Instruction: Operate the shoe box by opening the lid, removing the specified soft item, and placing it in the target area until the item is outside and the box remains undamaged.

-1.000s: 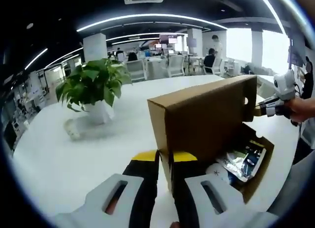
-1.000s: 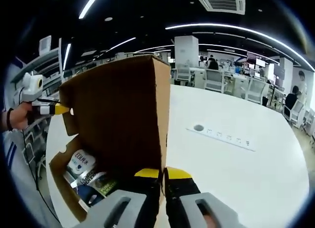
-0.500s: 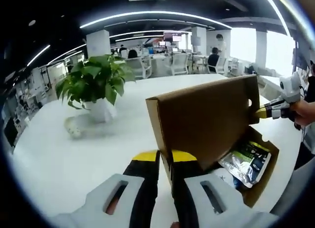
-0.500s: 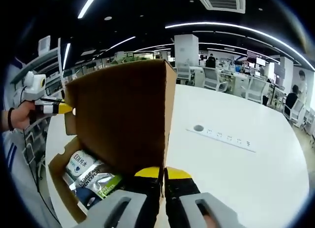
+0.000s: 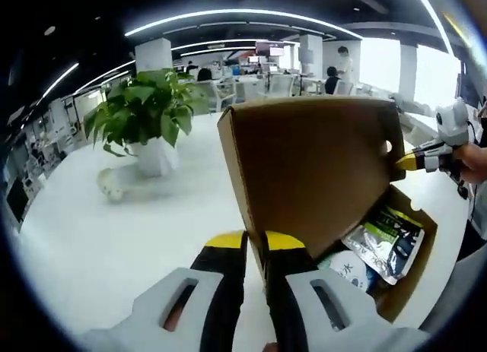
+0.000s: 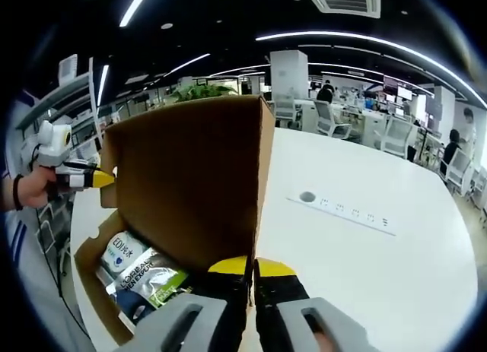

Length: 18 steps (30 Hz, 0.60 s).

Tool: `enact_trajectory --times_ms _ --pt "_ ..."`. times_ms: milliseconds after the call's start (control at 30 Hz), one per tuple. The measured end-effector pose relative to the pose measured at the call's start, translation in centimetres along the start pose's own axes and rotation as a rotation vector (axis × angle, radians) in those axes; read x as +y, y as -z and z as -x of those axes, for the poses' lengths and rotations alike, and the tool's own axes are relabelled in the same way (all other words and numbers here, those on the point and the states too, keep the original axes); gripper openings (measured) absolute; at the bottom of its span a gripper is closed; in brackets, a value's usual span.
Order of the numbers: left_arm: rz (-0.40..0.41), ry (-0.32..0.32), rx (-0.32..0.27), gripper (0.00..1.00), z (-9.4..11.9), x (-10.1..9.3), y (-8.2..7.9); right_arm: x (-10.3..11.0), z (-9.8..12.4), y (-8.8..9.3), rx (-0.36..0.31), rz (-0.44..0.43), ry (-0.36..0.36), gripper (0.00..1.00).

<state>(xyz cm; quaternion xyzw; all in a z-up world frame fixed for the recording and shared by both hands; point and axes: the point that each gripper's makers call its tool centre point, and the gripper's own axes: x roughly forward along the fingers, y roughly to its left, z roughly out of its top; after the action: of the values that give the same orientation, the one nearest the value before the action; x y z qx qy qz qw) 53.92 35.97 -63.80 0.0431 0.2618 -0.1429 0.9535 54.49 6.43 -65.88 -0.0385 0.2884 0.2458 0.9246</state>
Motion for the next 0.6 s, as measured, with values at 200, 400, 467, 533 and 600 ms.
enact_trajectory --times_ms 200,400,467,533,600 --pt "-0.004 -0.01 0.003 0.07 0.0 -0.1 -0.1 -0.2 -0.3 -0.1 0.003 0.001 -0.002 0.0" --pt "0.003 -0.022 0.034 0.08 0.1 -0.1 1.3 -0.3 -0.7 -0.3 0.007 0.001 -0.004 0.0" --pt "0.003 -0.022 0.043 0.08 0.1 -0.1 1.7 -0.4 -0.8 -0.3 0.008 0.0 -0.004 0.0" --pt "0.007 -0.025 0.047 0.08 0.2 -0.1 1.9 -0.5 -1.0 -0.4 0.01 -0.003 -0.004 0.0" --pt "0.011 -0.025 0.05 0.07 0.2 -0.1 2.0 -0.5 -1.2 -0.4 0.012 -0.002 -0.002 0.0"
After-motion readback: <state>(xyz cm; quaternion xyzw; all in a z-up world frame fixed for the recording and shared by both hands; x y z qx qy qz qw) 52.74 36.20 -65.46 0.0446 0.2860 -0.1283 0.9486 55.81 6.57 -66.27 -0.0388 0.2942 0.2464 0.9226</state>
